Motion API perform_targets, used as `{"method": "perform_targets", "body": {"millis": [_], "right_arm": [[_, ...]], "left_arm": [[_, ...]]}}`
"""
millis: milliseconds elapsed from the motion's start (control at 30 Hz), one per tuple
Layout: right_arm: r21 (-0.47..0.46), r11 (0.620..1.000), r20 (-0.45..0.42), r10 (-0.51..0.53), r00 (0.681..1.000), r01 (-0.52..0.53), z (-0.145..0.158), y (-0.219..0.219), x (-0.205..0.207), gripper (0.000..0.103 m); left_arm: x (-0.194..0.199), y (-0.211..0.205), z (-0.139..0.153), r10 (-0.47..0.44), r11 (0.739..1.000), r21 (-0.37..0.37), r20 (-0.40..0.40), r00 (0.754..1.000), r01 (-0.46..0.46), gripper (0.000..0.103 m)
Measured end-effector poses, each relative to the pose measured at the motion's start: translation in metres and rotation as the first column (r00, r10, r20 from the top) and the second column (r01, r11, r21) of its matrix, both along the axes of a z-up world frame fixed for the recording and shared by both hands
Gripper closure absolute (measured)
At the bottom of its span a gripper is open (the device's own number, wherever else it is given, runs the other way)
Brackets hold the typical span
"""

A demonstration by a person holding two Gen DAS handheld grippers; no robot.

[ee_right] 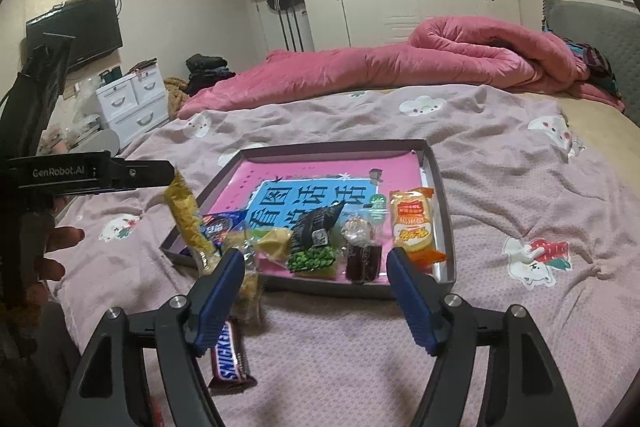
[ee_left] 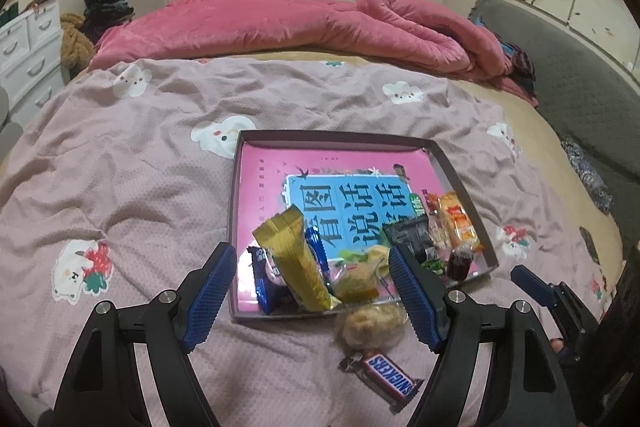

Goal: Organize snacks
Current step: 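Pull both grippers back and close the right gripper on the Snickers bar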

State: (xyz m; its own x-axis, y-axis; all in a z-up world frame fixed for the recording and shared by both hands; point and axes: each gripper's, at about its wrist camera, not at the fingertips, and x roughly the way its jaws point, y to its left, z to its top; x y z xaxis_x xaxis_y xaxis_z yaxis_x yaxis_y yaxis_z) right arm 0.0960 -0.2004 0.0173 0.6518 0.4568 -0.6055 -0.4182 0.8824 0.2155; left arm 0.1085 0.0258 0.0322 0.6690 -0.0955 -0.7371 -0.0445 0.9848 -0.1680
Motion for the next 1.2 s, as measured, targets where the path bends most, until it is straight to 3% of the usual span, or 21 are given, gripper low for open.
{"method": "perform_targets", "body": {"millis": [700,1200], "right_arm": [[-0.078,0.991,-0.007,0.105,0.994,-0.105,0.001,0.024,-0.035,0.022],[-0.129,0.958,-0.16,0.235,0.959,-0.256,-0.044,0.061,-0.032,0.022]], "left_arm": [[-0.03,-0.013,-0.01,-0.064,0.998,-0.007,-0.042,0.997,0.064,0.023],[-0.032,-0.019,-0.04,-0.117,0.993,-0.041,-0.136,0.984,0.113,0.023]]}}
